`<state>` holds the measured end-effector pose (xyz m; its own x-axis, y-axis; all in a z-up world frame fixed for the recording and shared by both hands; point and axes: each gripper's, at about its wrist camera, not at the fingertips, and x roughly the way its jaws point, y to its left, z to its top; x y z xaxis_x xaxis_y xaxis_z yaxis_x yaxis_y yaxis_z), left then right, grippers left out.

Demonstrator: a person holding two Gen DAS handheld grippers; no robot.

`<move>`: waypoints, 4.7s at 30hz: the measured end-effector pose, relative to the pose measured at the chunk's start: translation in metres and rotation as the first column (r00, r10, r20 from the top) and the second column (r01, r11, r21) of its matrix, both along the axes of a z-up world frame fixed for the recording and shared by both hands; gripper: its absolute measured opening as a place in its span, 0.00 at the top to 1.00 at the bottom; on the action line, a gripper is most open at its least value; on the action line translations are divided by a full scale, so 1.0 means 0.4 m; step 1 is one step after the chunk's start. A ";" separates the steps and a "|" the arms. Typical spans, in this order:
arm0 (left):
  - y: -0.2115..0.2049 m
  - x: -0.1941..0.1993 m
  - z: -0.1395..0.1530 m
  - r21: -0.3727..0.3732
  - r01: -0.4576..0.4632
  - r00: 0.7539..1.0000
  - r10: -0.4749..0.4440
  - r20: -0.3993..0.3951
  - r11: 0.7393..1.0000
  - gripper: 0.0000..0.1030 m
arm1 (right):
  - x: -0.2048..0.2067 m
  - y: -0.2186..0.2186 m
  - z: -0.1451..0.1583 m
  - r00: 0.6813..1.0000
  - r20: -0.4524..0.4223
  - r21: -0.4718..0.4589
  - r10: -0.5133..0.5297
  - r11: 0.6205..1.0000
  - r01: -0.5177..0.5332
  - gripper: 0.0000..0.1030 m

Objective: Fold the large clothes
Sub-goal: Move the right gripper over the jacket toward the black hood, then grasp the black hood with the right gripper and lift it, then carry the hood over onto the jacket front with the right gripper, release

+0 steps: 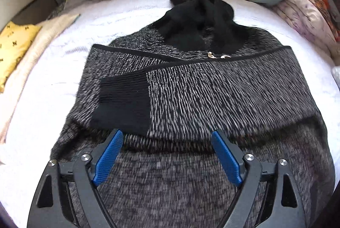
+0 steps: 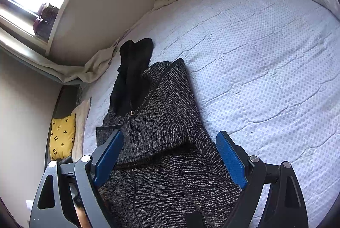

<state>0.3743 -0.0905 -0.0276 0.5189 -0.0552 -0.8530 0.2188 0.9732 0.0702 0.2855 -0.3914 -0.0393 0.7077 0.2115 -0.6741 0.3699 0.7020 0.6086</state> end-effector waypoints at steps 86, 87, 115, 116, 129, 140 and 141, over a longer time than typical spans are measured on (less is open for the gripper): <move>0.156 -0.046 0.001 -0.158 -0.124 0.981 0.097 -0.170 0.979 0.00 | 0.603 0.231 0.163 0.971 -0.162 -0.568 0.178 0.788 -0.239 0.39; 0.161 -0.045 -0.002 -0.160 -0.131 0.979 0.103 -0.174 0.978 0.00 | 0.630 0.228 0.153 0.971 -0.168 -0.559 0.173 0.794 -0.238 0.39; 0.239 0.004 -0.059 -0.186 -0.212 0.950 0.158 -0.269 0.959 0.00 | 1.187 0.218 -0.018 0.964 -0.259 -0.682 0.062 0.695 -0.229 0.49; 0.235 0.010 -0.062 -0.175 -0.211 0.950 0.160 -0.267 0.962 0.00 | 1.205 0.216 -0.026 0.961 -0.269 -0.688 0.057 0.687 -0.234 0.49; 0.252 0.039 -0.069 -0.157 -0.230 0.948 0.185 -0.258 0.960 0.00 | 1.304 0.219 -0.113 0.938 -0.341 -0.673 0.055 0.683 -0.285 0.99; 0.297 0.015 -0.015 -0.180 -0.261 0.953 0.224 -0.202 0.948 0.00 | 1.066 0.245 0.160 0.992 -0.038 -0.725 0.121 0.680 -0.111 1.00; 0.301 0.009 -0.005 -0.184 -0.262 0.955 0.226 -0.194 0.947 0.00 | 1.042 0.248 0.178 0.991 -0.027 -0.728 0.130 0.677 -0.109 1.00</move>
